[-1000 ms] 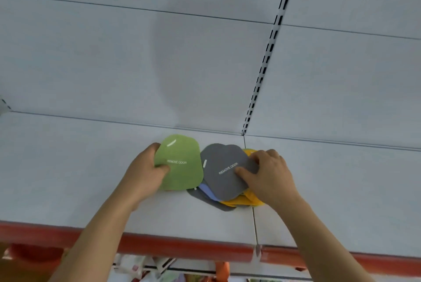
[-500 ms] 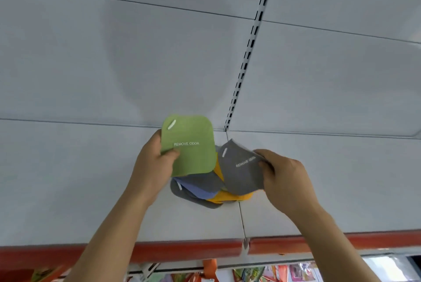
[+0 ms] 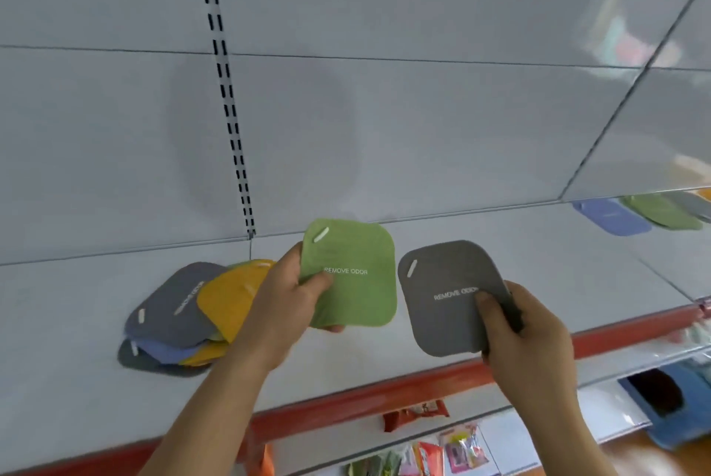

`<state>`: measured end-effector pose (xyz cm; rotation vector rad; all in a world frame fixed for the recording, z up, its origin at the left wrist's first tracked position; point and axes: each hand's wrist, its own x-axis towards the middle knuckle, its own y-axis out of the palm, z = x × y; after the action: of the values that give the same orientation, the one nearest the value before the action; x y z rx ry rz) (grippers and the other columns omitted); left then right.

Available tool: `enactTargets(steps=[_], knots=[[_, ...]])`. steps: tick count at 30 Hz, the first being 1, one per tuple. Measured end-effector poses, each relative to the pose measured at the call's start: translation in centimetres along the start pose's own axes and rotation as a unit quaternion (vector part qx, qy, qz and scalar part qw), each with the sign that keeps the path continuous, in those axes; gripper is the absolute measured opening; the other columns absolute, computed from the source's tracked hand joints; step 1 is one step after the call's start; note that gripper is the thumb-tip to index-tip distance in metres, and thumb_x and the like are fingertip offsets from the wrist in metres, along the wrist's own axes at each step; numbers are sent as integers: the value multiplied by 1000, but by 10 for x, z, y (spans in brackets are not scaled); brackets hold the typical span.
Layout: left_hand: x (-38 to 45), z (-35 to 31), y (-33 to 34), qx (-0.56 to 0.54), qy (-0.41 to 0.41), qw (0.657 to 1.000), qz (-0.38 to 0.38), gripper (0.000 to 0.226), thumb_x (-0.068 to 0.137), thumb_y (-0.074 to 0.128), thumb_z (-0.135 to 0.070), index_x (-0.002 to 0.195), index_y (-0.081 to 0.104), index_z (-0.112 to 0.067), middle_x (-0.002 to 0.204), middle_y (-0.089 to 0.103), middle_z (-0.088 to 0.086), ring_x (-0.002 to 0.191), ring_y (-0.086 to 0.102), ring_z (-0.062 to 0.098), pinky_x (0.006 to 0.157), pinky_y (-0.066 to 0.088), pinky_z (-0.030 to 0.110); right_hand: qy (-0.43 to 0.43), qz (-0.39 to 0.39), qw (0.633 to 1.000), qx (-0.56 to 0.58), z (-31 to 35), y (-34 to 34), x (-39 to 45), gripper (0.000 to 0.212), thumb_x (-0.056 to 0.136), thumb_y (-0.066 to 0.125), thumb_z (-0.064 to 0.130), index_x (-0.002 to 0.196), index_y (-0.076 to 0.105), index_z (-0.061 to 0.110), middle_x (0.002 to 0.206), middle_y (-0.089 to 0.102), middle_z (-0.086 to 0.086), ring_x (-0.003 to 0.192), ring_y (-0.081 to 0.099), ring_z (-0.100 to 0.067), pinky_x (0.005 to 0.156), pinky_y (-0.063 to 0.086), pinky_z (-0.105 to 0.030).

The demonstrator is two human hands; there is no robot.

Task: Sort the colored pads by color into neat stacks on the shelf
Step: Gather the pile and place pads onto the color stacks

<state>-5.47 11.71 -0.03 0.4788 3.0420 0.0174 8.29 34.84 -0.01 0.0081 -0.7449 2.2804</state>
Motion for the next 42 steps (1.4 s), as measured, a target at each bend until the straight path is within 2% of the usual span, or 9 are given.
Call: enactTargets(steps=[7, 11, 17, 20, 25, 28, 32, 38, 42], knots=[[3, -4, 164, 26, 19, 998, 47, 31, 105, 54, -8, 119, 72, -30, 117, 75, -1, 106, 71, 28, 61, 64, 48, 22, -56, 998, 22, -91, -120, 36, 18, 100, 60, 24, 91, 69, 37, 66, 69, 12, 58, 64, -18, 51, 50, -34], [12, 7, 252, 48, 13, 995, 87, 30, 106, 55, -10, 116, 73, -31, 114, 76, -2, 104, 72, 27, 62, 65, 49, 55, -87, 994, 34, -140, -184, 49, 19, 100, 60, 26, 92, 68, 41, 69, 69, 17, 60, 65, -12, 53, 48, -28], [42, 15, 370, 103, 26, 982, 159, 28, 100, 59, -19, 116, 71, -38, 112, 78, -8, 108, 74, 22, 91, 60, 64, 105, -153, 981, 48, -206, -251, 78, 18, 99, 61, 28, 93, 69, 43, 69, 70, 12, 61, 66, -17, 57, 54, -36], [66, 20, 426, 101, 25, 978, 179, 29, 88, 63, -28, 114, 68, -40, 111, 77, -7, 108, 73, 25, 87, 61, 64, 121, -179, 975, 46, -234, -277, 99, 18, 99, 60, 28, 95, 70, 43, 77, 72, 14, 64, 66, -12, 61, 58, -39], [110, 26, 518, 44, 13, 978, 204, 29, 98, 62, -9, 115, 68, -32, 112, 75, 2, 105, 72, 31, 68, 65, 58, 144, -215, 966, -1, -275, -330, 147, 18, 101, 60, 27, 107, 72, 39, 86, 73, 22, 77, 67, -4, 62, 58, -33], [136, 20, 565, 29, 4, 976, 215, 34, 98, 60, -8, 115, 68, -36, 113, 75, 0, 106, 71, 29, 69, 66, 56, 136, -214, 967, -19, -293, -361, 187, 17, 101, 60, 23, 106, 73, 33, 84, 74, 16, 72, 65, -3, 51, 47, -17], [170, 11, 616, 27, -4, 980, 195, 34, 100, 57, 0, 120, 66, -27, 117, 71, 5, 107, 68, 29, 61, 65, 47, 123, -223, 967, -17, -316, -386, 238, 16, 101, 60, 19, 99, 72, 29, 74, 68, 19, 70, 62, -6, 51, 42, -12], [209, 20, 673, 58, -26, 986, 154, 31, 98, 61, 0, 121, 65, -21, 118, 71, 8, 107, 70, 31, 59, 64, 44, 110, -193, 975, 19, -364, -409, 303, 27, 100, 61, 24, 96, 67, 49, 86, 72, 22, 75, 69, -13, 63, 60, -43], [228, 28, 711, 108, -17, 988, 111, 29, 99, 64, -5, 116, 65, -27, 112, 74, 0, 105, 71, 22, 67, 62, 38, 94, -159, 982, 35, -402, -432, 360, 21, 99, 61, 26, 93, 67, 46, 78, 71, 12, 69, 67, -21, 61, 59, -49]])
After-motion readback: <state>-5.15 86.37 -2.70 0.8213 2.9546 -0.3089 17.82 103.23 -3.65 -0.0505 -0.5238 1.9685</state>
